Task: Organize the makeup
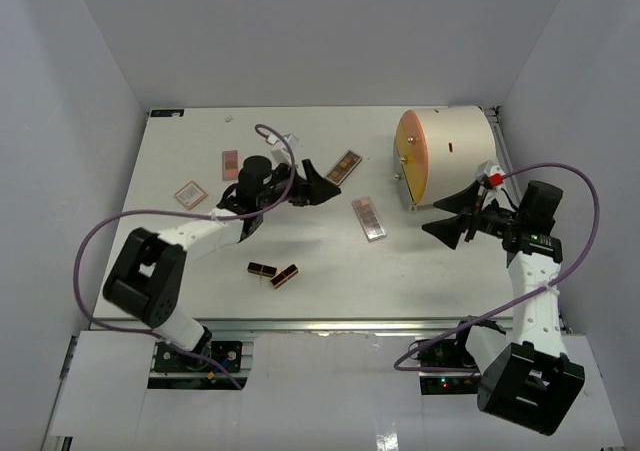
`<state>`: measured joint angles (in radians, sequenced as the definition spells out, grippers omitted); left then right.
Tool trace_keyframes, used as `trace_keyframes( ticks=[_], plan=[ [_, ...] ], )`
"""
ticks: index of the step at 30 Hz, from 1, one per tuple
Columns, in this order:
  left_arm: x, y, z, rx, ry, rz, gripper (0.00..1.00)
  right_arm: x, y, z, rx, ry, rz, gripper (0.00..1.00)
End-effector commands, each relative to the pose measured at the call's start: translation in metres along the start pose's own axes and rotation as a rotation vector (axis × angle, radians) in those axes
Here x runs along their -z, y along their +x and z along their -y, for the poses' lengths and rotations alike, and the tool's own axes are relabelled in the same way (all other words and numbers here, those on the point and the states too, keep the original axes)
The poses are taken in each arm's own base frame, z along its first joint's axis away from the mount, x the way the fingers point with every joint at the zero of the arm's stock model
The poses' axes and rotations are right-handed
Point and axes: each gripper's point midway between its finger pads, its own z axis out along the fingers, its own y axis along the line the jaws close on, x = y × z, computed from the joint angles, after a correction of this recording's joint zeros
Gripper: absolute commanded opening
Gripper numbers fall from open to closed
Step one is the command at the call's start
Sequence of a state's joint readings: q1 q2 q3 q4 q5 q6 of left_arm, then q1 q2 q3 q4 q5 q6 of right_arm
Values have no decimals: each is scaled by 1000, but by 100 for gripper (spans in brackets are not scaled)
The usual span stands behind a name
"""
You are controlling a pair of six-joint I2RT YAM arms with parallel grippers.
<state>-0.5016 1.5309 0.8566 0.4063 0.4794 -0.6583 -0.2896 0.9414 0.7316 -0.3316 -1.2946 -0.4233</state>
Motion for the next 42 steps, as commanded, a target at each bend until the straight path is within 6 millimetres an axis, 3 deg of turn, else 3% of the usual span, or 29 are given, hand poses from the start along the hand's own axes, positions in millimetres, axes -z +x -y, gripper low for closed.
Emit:
trace_keyframes(
  ticks=[1,3,5,8,9,11,16,24,29,42],
  plan=[
    [-54,-35,49,27,146,47,86,13,-30,-37,89,-204,131,82],
    [-86,-37,45,52,145,37,85,13,-29,-38,95,-197,130,83],
    [-114,-23,29,103,111,9,85,13,-27,-37,101,-182,125,83],
    [-146,-34,34,154,127,33,84,13,-25,-36,100,-172,121,83],
    [-158,-26,24,175,113,22,84,12,-24,-35,98,-166,119,84],
    [-176,-34,32,195,137,37,82,12,-23,-33,90,-154,115,84],
    [-206,-30,32,232,154,39,79,12,-22,-29,86,-136,109,84],
    [-222,-29,31,273,182,40,76,11,-21,-27,85,-126,106,84],
    [-227,-23,30,300,204,16,68,11,-20,-25,80,-117,103,84],
    [-223,-18,37,319,235,-14,54,11,-18,-21,71,-105,99,84]
  ],
)
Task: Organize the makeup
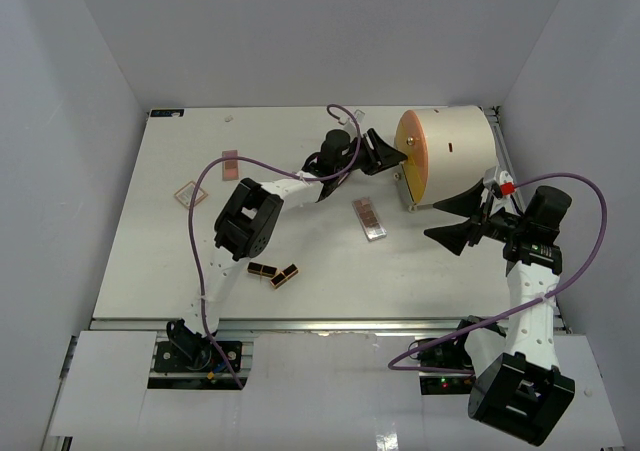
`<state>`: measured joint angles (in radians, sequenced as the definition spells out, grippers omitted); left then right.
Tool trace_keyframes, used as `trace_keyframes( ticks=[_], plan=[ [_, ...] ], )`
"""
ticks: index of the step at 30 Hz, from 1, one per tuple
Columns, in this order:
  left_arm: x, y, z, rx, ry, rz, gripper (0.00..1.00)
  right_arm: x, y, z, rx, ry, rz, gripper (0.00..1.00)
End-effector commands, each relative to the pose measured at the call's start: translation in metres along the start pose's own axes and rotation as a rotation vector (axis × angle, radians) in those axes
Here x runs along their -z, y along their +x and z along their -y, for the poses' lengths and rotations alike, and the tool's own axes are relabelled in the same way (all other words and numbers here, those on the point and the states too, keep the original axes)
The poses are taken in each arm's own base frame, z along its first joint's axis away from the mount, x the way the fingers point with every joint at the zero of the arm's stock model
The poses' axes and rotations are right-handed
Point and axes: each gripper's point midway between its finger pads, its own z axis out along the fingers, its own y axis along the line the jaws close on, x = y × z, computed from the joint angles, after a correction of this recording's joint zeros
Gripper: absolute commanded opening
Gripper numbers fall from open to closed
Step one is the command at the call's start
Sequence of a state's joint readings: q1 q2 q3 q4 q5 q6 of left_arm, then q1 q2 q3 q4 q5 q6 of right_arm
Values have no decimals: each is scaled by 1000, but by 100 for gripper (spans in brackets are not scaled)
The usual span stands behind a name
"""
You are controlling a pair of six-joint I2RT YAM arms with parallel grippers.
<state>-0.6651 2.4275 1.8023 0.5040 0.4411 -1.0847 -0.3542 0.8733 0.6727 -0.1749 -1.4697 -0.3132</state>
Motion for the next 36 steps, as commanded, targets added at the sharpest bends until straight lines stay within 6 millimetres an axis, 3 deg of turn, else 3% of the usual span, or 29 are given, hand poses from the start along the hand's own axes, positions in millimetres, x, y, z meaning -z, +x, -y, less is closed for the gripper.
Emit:
trace_keyframes(
  ticks=[1,12,16,22,24,29,36],
  plan=[
    [2,-4,31,-17,64,-14,53,1,-3,0,20,-13,7,84],
    [2,3,32,0,84,-59,39,1,0,5,13,4,2,84],
    [8,-1,40,-23,93,-58,29,1,1,7,11,16,-2,84],
    [38,-17,41,-52,72,-31,27,1,4,11,5,32,-7,84],
    [49,-18,30,-52,46,-33,27,2,5,12,3,37,-7,84],
    [78,-27,26,-80,20,-24,27,2,6,13,4,43,-8,84],
    [95,-30,26,-89,19,-35,28,3,7,17,2,56,-11,84]
  ],
)
